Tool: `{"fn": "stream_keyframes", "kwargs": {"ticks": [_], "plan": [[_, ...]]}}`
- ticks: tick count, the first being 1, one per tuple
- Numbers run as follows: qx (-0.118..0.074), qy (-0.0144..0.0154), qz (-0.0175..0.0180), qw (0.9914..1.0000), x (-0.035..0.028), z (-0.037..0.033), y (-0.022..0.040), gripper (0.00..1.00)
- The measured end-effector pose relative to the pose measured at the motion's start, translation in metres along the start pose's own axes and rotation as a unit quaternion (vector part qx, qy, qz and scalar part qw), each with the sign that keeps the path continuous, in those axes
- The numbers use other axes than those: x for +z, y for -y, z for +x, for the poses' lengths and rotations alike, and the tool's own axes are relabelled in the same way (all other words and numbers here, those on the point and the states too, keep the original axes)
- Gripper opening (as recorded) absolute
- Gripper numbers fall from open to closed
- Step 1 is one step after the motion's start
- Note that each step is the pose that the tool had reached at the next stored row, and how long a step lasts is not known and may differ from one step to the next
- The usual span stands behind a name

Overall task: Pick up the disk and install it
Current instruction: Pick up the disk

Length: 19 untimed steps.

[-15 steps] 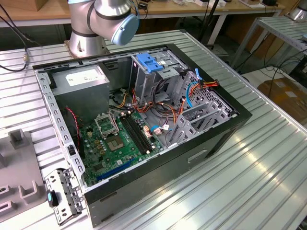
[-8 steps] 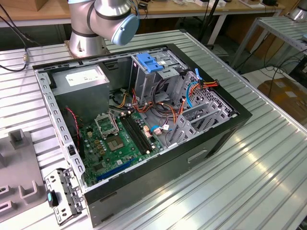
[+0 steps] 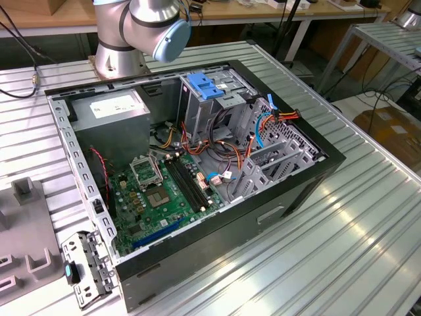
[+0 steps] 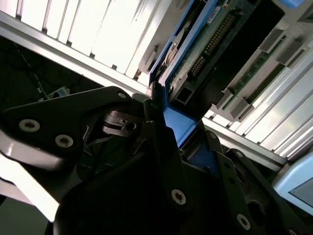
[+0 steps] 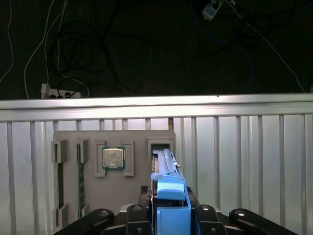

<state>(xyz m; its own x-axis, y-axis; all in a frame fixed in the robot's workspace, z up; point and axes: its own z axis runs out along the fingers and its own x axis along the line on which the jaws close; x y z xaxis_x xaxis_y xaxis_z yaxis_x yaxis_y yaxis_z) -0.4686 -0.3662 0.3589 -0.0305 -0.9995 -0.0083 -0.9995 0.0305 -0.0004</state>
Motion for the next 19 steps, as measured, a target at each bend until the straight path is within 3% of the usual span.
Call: {"fn": "stream_keyframes", "kwargs": {"ticks": [7, 19], "plan": [[0.0, 0.0, 0.0, 1.0, -0.0074, -0.0001, 0.0, 0.37], [0.0, 0.0, 0.0, 1.0, -0.0315, -0.0002, 0.0, 0.37]]}}
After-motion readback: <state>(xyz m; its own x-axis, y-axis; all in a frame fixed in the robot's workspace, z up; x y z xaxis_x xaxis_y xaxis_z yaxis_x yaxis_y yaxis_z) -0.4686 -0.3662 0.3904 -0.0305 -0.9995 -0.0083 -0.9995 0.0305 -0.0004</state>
